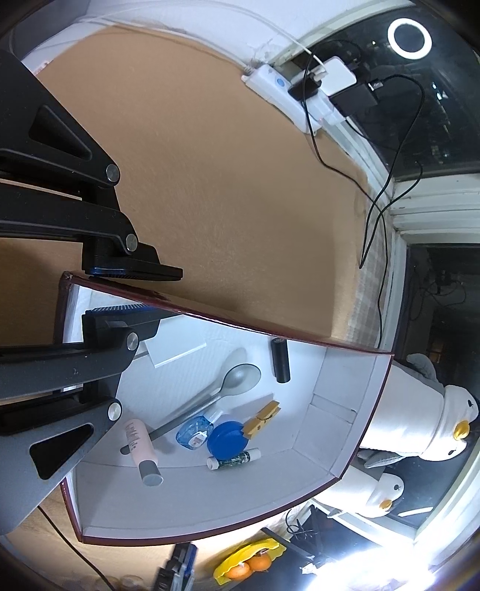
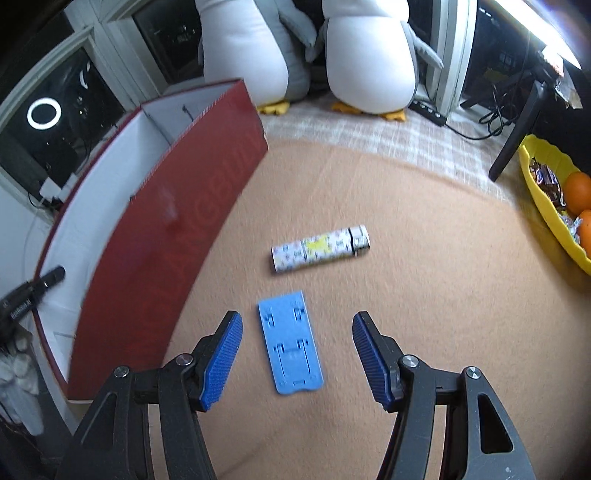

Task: Organize rigid objects
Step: 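Return the right gripper to the mat over the blue phone stand, then grasp the blue phone stand with the right gripper and lift it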

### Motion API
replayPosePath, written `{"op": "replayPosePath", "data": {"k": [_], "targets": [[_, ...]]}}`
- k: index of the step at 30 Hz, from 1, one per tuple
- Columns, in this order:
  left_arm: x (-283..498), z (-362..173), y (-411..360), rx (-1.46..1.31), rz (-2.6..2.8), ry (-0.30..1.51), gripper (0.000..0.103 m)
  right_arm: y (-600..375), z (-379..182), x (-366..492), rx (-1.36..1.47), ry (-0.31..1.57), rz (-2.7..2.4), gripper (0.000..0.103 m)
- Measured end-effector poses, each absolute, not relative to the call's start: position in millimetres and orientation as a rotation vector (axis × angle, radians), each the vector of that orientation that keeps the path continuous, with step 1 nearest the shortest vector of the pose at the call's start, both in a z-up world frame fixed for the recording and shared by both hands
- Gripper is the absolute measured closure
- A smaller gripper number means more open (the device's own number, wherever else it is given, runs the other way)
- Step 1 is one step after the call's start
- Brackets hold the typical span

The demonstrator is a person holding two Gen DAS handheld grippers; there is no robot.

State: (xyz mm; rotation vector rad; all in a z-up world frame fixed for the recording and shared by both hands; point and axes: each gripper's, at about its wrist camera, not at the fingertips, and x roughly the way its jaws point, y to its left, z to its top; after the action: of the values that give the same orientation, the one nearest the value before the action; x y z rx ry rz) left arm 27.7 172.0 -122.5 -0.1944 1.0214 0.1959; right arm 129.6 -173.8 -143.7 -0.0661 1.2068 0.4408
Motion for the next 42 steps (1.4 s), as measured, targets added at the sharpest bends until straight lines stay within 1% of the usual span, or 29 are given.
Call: {"op": "replayPosePath", "data": {"k": [16, 29, 32, 34, 35, 36, 42], "targets": [[22, -118, 171, -0.189, 0.195, 1.010, 0.093, -143, -177, 124, -0.241, 1.276, 0.449, 0.045], [23, -119, 171, -0.190, 0.194, 1.010, 0.092, -139, -186, 129, -0.302, 1.306, 0.461, 0.046], [23, -119, 172, -0.190, 0.194, 1.010, 0.092, -136, -186, 131, -0.308, 1.308, 0.463, 0.056], [23, -119, 172, -0.191, 0.194, 1.010, 0.092, -136, -185, 130, -0.309, 1.311, 0.468, 0.066], [23, -119, 172, -0.191, 0.194, 1.010, 0.092, -136, -185, 130, -0.311, 1.311, 0.467, 0.068], [23, -119, 172, -0.191, 0.194, 1.010, 0.092, -137, -185, 131, -0.311, 1.311, 0.468, 0.070], [23, -119, 172, -0.191, 0.194, 1.010, 0.092, -138, -185, 126, -0.299, 1.304, 0.464, 0.070]]}}
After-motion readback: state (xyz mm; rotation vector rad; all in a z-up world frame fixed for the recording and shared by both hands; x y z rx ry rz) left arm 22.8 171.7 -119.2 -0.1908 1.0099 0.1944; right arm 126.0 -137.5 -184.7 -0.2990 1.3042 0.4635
